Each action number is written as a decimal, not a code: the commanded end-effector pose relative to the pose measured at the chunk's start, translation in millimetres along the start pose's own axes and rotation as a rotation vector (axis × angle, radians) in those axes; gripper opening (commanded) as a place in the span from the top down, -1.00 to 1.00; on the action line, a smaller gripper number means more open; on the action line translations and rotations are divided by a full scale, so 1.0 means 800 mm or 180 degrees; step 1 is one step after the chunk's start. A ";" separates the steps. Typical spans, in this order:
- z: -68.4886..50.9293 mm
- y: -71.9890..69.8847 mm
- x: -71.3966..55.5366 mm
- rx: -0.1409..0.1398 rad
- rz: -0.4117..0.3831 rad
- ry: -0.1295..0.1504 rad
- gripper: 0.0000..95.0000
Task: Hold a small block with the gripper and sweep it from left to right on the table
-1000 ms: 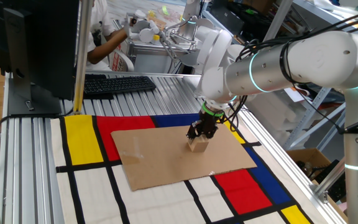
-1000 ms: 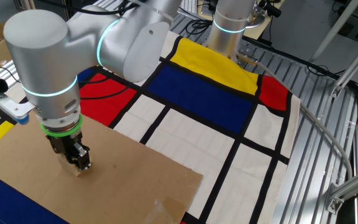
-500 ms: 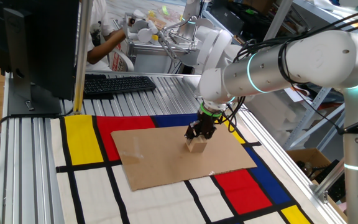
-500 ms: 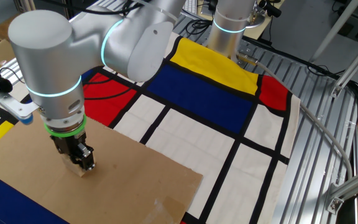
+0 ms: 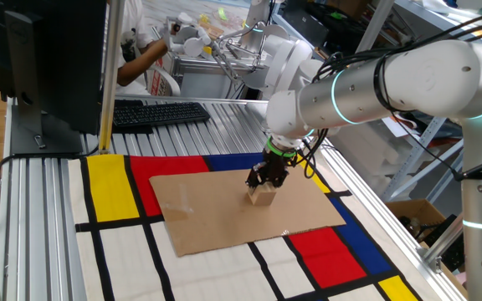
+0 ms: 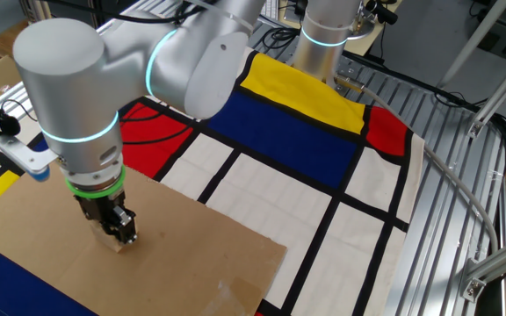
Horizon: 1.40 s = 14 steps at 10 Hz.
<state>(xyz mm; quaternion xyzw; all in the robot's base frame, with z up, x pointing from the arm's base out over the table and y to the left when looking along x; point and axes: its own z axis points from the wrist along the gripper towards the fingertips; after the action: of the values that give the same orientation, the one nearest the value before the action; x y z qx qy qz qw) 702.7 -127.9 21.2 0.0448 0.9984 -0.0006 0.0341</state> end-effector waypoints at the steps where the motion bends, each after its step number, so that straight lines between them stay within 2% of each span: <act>1: -0.004 0.000 0.003 -0.0057 -0.0011 0.0001 1.00; 14: -0.004 0.000 0.003 -0.0036 -0.0009 0.0002 1.00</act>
<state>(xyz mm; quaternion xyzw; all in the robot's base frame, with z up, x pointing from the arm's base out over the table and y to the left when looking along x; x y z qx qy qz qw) 700.0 -127.8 23.4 0.0433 0.9985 0.0055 0.0337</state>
